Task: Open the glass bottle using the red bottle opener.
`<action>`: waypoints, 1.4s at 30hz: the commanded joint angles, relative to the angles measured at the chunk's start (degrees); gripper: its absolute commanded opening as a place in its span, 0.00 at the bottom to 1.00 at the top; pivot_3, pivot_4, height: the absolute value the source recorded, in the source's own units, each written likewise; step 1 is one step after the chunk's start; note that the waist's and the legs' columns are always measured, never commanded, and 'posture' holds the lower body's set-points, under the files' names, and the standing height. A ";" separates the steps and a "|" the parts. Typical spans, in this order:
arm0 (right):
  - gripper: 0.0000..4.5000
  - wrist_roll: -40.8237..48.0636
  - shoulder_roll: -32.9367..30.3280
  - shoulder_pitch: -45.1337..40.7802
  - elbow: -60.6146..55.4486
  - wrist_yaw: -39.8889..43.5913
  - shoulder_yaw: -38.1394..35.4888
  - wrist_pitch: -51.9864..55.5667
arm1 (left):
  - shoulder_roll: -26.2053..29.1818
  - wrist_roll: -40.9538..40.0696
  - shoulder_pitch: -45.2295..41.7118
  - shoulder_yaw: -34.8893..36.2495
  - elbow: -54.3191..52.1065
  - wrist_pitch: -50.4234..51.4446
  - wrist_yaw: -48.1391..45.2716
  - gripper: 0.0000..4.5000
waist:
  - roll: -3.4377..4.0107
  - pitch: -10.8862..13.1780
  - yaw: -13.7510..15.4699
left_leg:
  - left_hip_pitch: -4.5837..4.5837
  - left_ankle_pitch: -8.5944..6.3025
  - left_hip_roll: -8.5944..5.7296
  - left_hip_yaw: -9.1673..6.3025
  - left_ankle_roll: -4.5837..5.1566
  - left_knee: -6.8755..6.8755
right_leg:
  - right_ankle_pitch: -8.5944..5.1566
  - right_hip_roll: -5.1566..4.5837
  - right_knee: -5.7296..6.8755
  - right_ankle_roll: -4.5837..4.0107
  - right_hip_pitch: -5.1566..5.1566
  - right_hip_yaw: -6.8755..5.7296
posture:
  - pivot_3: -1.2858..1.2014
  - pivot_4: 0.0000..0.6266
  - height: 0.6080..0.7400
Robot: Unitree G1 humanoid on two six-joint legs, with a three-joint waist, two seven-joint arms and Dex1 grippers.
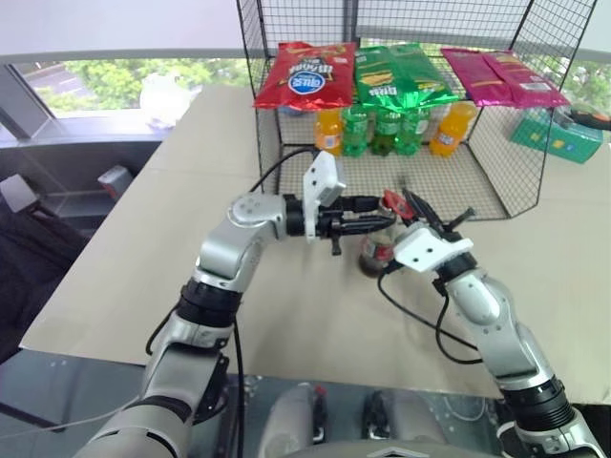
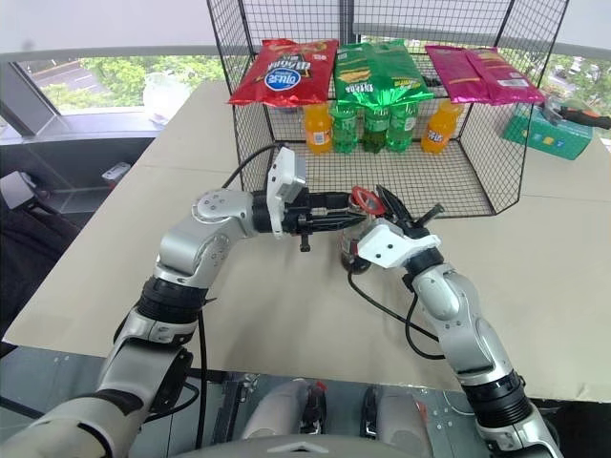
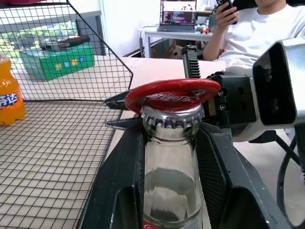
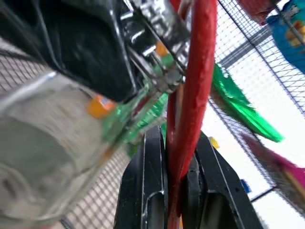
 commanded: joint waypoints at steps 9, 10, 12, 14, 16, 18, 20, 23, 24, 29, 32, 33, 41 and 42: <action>0.00 -11.57 -8.25 -0.24 8.49 5.37 8.05 -6.05 | -0.92 1.62 -0.72 -1.63 -0.67 0.87 1.78 0.22 | 0.05 -0.68 -0.01 | 0.06 -0.01 0.00 0.00 -0.01 -0.09 | -0.08 -0.01 -0.02 -0.12 0.01 0.00 | 0.52 0.24 1.00; 0.00 -11.82 -9.27 -0.98 7.30 5.50 6.63 -5.97 | -0.76 1.85 -0.65 -1.73 -0.50 1.05 1.84 0.22 | 0.04 -0.72 0.00 | 0.06 -0.01 0.00 0.00 -0.01 -0.10 | -0.10 -0.01 -0.03 -0.15 0.00 0.00 | 0.52 0.24 1.00; 0.00 -11.50 -11.57 -3.70 4.08 5.93 3.06 -5.82 | -0.36 2.20 -0.38 -1.91 -0.18 1.29 1.79 0.22 | 0.04 -0.71 0.02 | 0.05 -0.01 0.00 0.00 0.00 -0.10 | -0.11 -0.02 -0.07 -0.16 0.00 0.00 | 0.52 0.24 1.00; 0.00 -10.41 -13.59 -7.04 0.81 6.78 -0.11 -5.31 | -0.08 2.42 -0.12 -2.02 0.05 1.24 1.67 0.22 | 0.09 -0.61 0.05 | -0.03 -0.02 0.00 -0.01 0.01 -0.11 | -0.11 -0.03 -0.11 -0.17 -0.05 0.00 | 0.52 0.24 1.00; 0.00 -8.86 -14.93 -11.35 -2.29 7.85 -2.98 -4.99 | 0.02 2.40 0.04 -2.09 0.15 1.30 1.70 0.22 | 0.06 -0.45 0.06 | -0.13 -0.01 0.00 -0.01 0.01 -0.11 | -0.09 -0.02 -0.12 -0.13 -0.09 0.00 | 0.52 0.24 1.00; 0.00 -7.81 -15.37 -15.14 -4.62 8.77 -4.99 -4.59 | 0.05 2.40 0.18 -2.20 0.16 1.29 1.75 0.22 | 0.08 -0.31 0.06 | -0.28 0.01 0.00 -0.01 0.02 -0.14 | -0.01 -0.02 -0.12 0.00 -0.27 0.00 | 0.52 0.24 1.00; 0.00 -6.87 -14.97 -18.12 -6.60 9.27 -6.38 -4.15 | 0.09 2.31 0.29 -2.29 0.08 1.29 1.82 0.22 | 0.10 -0.27 0.07 | -0.85 0.17 0.00 0.00 0.23 -0.13 | 0.00 0.00 -0.05 0.01 -0.80 0.00 | 0.52 0.24 1.00; 0.00 -4.83 -13.23 -19.44 -9.65 10.36 -8.38 -1.26 | -0.01 1.99 0.51 -2.28 -0.30 1.02 1.82 0.22 | 0.09 -0.23 0.16 | -0.98 0.20 -0.01 0.02 0.21 -0.11 | 0.01 0.03 -0.03 0.00 -0.88 0.00 | 0.52 0.24 1.00; 0.00 -2.86 -11.50 -18.58 -11.01 11.05 -9.58 1.79 | -0.04 1.96 0.67 -2.31 -0.46 0.43 1.72 0.22 | 0.07 -0.22 0.21 | -0.99 0.20 -0.01 0.01 0.21 -0.12 | 0.01 0.03 -0.05 0.00 -0.88 -0.01 | 0.52 0.24 1.00; 0.00 8.10 -2.89 -4.80 -18.23 17.08 -15.19 22.94 | -0.23 1.25 1.56 -2.26 -1.74 -1.51 1.37 0.22 | -0.04 -0.14 0.49 | -1.03 0.18 -0.03 -0.02 0.23 -0.15 | 0.01 0.00 -0.21 0.01 -0.78 -0.06 | 0.52 0.24 1.00; 0.00 16.05 1.33 7.16 -22.63 21.77 -16.01 37.49 | -0.35 1.16 2.25 -2.28 -2.54 -2.68 1.45 0.22 | 0.02 -0.10 0.49 | -1.03 0.15 -0.03 -0.04 0.28 -0.15 | 0.01 -0.03 -0.23 0.01 -0.77 -0.08 | 0.52 0.24 1.00; 0.00 18.90 4.17 9.09 -23.31 21.42 -17.27 42.47 | -0.35 1.15 2.42 -2.30 -2.70 -2.89 1.54 0.22 | 0.15 -0.01 0.30 | -1.02 0.14 -0.03 -0.06 0.28 -0.16 | 0.00 -0.03 -0.23 0.00 -0.78 -0.08 | 0.52 0.24 1.00; 0.10 30.26 6.58 9.86 -22.02 22.65 -20.70 62.16 | -0.22 1.22 3.28 -2.44 -3.42 -4.10 2.13 0.22 | 0.68 0.35 -0.25 | -0.93 0.16 0.00 -0.09 0.25 -0.27 | 0.01 0.01 -0.09 0.01 -0.90 -0.08 | 0.52 0.24 1.00; 0.20 31.32 6.09 9.54 -21.45 22.91 -20.97 63.41 | -0.16 1.26 3.35 -2.45 -3.46 -4.20 2.15 0.22 | 0.67 0.36 -0.07 | -0.93 0.17 0.00 -0.09 0.24 -0.31 | 0.00 0.01 -0.12 0.01 -0.90 -0.08 | 0.52 0.24 1.00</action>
